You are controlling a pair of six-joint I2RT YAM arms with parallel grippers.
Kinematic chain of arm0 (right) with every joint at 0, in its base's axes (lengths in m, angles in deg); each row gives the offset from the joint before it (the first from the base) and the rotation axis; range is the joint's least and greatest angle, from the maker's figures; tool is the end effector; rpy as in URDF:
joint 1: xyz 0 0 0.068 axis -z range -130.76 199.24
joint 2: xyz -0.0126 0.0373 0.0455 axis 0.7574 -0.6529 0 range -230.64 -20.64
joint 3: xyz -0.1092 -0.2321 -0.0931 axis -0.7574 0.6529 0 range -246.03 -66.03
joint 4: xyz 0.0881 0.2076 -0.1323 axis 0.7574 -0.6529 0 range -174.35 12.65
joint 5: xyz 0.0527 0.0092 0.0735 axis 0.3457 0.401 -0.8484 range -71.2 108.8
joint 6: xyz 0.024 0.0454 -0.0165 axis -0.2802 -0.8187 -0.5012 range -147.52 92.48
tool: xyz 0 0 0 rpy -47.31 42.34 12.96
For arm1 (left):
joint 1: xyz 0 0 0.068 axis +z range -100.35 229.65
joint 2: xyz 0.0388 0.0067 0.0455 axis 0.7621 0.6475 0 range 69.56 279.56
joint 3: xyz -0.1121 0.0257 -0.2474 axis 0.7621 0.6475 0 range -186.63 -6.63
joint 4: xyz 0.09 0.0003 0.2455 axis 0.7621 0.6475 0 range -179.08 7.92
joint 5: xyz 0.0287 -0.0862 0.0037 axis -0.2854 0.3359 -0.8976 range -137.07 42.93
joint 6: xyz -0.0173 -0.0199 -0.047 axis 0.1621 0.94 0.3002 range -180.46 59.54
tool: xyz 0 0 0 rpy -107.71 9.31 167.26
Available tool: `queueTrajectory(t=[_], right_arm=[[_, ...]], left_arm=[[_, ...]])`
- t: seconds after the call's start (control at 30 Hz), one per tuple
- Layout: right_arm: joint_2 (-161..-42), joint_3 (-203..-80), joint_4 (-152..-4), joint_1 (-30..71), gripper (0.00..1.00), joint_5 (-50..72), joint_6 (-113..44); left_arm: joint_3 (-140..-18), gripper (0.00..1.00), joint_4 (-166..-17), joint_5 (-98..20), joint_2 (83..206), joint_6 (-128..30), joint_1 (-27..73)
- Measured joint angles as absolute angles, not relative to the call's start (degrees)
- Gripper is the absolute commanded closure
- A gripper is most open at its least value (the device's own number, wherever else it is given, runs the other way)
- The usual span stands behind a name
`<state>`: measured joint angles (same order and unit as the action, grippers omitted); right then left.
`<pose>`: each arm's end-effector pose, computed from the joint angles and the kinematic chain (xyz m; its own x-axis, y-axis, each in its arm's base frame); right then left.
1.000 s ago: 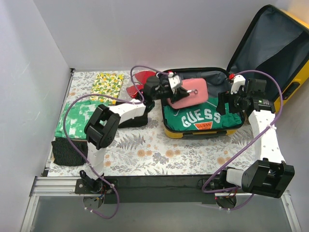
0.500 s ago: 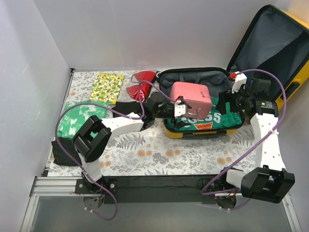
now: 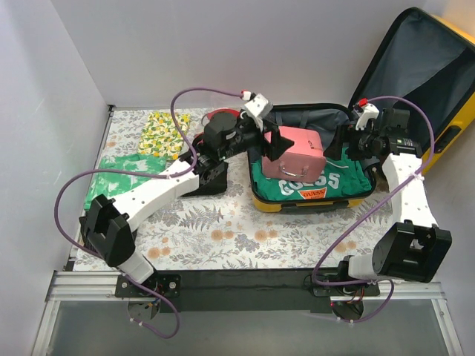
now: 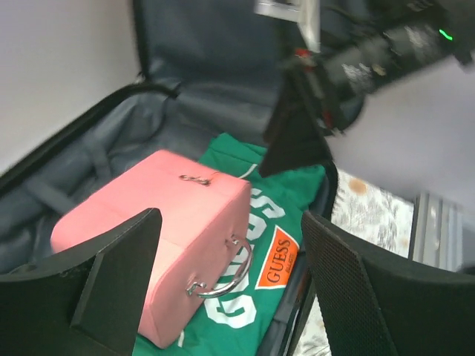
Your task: Pack the luggage
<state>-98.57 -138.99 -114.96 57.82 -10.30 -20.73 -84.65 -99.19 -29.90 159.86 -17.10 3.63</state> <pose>0.2908 -0.0264 0.3391 -0.6378 -0.0082 -0.7702 -0.3013 0.9229 0.2397 0.2574 -0.2818 0.3800 -0.6318 -0.2900 -0.7188 0.6307 0.3468 -0.6942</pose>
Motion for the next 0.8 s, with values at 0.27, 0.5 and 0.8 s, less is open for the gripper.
queueTrajectory(t=[0.27, 0.5, 0.8], right_arm=[[-103.03, -138.99, -112.66, 57.82, 0.02, -11.39, -28.95], [-107.84, -138.99, -111.44, 57.82, 0.02, -11.96, -33.56], [-112.73, -139.02, -109.47, 57.95, 0.08, -20.29, -35.18]], left_arm=[[-96.43, 0.24, -81.02, -45.09, 170.64, 0.47, 5.46], [-106.90, 0.24, -66.73, -52.02, 181.56, 10.17, 5.53], [-109.15, 0.27, -64.70, -51.63, 184.65, 15.55, 6.16]])
